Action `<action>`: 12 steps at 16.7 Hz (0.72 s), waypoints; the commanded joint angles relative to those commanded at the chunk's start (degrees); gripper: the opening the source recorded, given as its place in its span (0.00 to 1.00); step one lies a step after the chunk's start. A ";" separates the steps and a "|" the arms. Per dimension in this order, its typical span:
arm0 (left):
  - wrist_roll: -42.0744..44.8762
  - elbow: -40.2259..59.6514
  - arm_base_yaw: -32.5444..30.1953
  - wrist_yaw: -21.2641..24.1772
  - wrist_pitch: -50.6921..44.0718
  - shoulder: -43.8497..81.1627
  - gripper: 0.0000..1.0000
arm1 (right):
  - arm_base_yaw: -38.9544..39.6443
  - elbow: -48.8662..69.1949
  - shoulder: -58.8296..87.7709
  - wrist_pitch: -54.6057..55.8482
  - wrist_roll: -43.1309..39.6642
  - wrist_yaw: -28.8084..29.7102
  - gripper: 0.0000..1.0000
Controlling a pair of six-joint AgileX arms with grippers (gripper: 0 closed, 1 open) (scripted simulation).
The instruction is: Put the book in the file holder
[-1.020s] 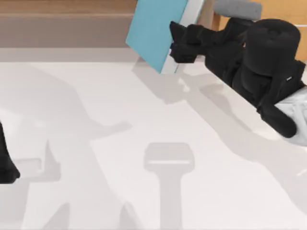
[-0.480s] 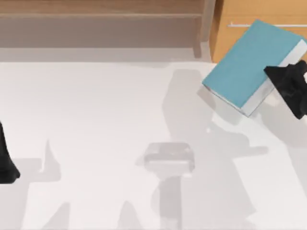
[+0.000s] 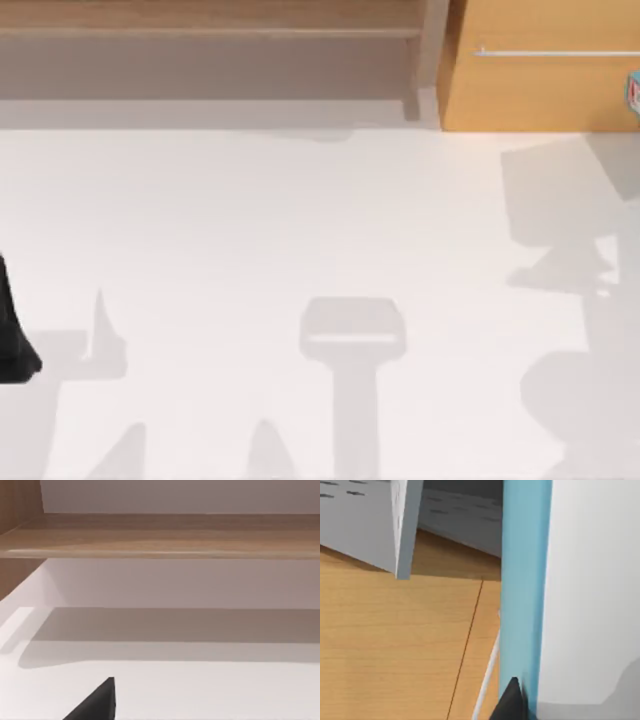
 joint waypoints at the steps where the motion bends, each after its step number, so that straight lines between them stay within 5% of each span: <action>1: 0.00 0.00 0.00 0.00 0.00 0.00 1.00 | -2.44 2.05 1.40 -0.20 2.03 -0.23 0.00; 12: 0.00 0.00 0.00 0.00 0.00 0.00 1.00 | -8.78 14.67 12.50 -1.50 10.64 -0.15 0.00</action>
